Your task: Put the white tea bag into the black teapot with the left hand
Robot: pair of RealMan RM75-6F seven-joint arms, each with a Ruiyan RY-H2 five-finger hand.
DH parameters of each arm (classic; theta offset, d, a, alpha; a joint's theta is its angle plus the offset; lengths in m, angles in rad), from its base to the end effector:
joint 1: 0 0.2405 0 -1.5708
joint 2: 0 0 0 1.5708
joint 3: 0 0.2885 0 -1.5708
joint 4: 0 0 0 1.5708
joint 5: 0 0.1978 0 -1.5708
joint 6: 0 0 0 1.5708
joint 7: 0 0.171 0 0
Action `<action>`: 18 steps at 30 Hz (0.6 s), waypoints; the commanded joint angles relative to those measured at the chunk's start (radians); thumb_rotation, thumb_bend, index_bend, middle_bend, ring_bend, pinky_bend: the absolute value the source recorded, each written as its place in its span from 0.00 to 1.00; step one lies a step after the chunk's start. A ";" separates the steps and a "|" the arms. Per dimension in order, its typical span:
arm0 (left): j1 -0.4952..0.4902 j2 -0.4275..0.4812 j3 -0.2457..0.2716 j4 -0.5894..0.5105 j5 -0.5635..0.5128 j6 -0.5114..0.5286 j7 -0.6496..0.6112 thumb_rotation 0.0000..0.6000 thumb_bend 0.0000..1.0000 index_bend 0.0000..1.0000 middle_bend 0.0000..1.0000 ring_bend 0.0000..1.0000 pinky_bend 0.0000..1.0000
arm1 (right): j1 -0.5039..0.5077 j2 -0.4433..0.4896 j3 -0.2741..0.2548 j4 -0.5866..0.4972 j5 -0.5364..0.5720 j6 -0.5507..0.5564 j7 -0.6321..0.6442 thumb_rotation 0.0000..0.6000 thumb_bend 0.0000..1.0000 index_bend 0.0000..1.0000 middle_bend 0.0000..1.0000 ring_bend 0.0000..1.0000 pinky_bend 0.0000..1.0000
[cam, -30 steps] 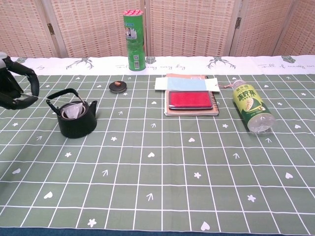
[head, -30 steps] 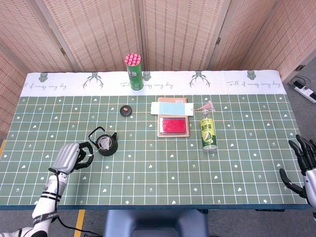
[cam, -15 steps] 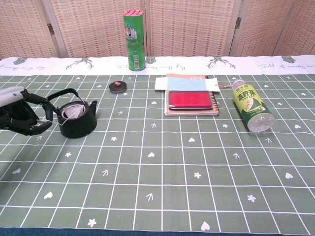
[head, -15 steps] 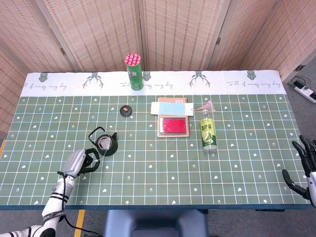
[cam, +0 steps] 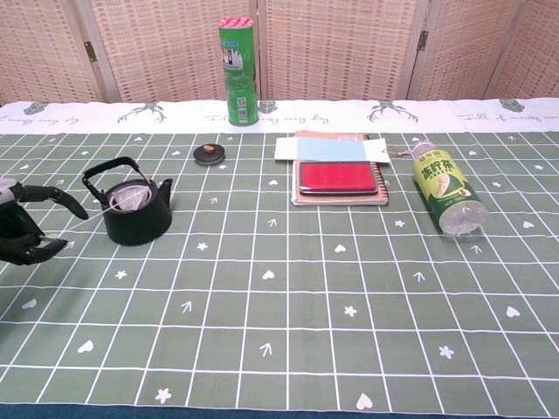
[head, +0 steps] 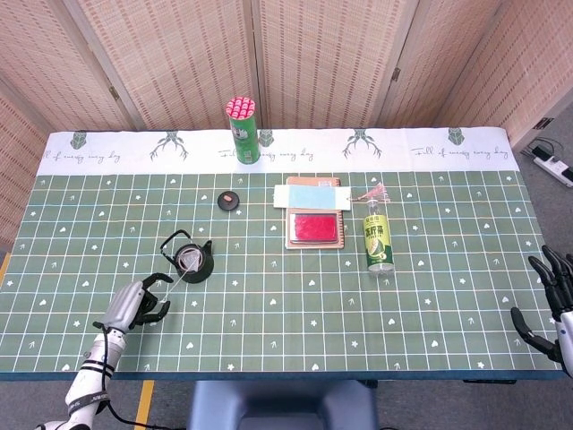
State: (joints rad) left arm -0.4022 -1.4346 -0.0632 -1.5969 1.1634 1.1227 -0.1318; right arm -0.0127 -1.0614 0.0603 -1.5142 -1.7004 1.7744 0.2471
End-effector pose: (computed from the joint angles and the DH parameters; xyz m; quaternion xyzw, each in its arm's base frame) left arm -0.2831 0.2927 0.0255 -0.5543 -0.6018 -0.4105 0.4026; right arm -0.3183 -0.1716 0.2408 0.5701 -0.3134 0.5115 0.5614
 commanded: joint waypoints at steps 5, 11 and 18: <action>-0.002 0.022 0.004 -0.017 -0.018 -0.053 0.016 0.90 0.16 0.12 1.00 1.00 1.00 | -0.002 0.001 0.001 0.002 0.002 0.005 0.005 1.00 0.42 0.00 0.00 0.00 0.00; 0.001 0.057 -0.005 -0.061 -0.008 -0.055 0.030 0.80 0.13 0.08 1.00 1.00 1.00 | -0.005 0.002 0.001 0.004 0.001 0.012 0.012 1.00 0.42 0.00 0.00 0.00 0.00; -0.022 0.155 -0.050 -0.212 -0.007 -0.019 0.143 0.83 0.18 0.10 1.00 1.00 1.00 | -0.001 0.001 -0.001 0.002 0.000 0.002 0.007 1.00 0.42 0.00 0.00 0.00 0.00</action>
State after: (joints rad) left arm -0.4107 -1.3153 -0.0917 -1.7611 1.1606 1.0948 -0.0282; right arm -0.0136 -1.0599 0.0594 -1.5115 -1.7003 1.7773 0.2543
